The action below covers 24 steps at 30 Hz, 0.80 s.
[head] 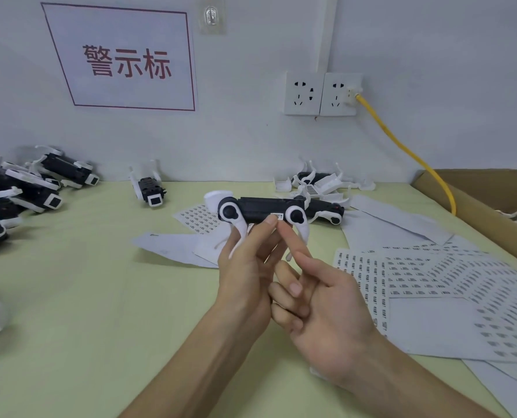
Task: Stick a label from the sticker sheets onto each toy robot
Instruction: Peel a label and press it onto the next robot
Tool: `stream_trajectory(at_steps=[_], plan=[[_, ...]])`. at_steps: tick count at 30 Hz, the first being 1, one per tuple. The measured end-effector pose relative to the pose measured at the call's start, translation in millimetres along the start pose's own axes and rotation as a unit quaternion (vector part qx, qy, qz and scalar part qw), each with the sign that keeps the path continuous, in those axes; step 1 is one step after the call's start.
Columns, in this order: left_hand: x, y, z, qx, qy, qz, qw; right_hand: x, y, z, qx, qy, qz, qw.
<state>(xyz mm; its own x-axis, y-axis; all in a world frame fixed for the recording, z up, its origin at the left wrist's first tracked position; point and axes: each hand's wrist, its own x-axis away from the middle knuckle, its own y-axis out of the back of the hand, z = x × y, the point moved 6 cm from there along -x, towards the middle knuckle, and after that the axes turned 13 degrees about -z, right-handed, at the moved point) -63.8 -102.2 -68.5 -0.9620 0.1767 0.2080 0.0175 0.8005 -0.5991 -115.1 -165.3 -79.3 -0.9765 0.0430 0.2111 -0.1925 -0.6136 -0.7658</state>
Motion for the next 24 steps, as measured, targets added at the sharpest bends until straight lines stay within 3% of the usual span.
stream_trajectory(at_steps=[14, 24], plan=[[-7, 7, 3, 0.038, -0.002, -0.036, 0.999, -1, 0, 0, 0.001, -0.016, 0.008, 1.000], [-8, 14, -2, 0.029, -0.054, -0.097, 0.993, 1, -1, 2, 0.016, -0.008, -0.005, 1.000]])
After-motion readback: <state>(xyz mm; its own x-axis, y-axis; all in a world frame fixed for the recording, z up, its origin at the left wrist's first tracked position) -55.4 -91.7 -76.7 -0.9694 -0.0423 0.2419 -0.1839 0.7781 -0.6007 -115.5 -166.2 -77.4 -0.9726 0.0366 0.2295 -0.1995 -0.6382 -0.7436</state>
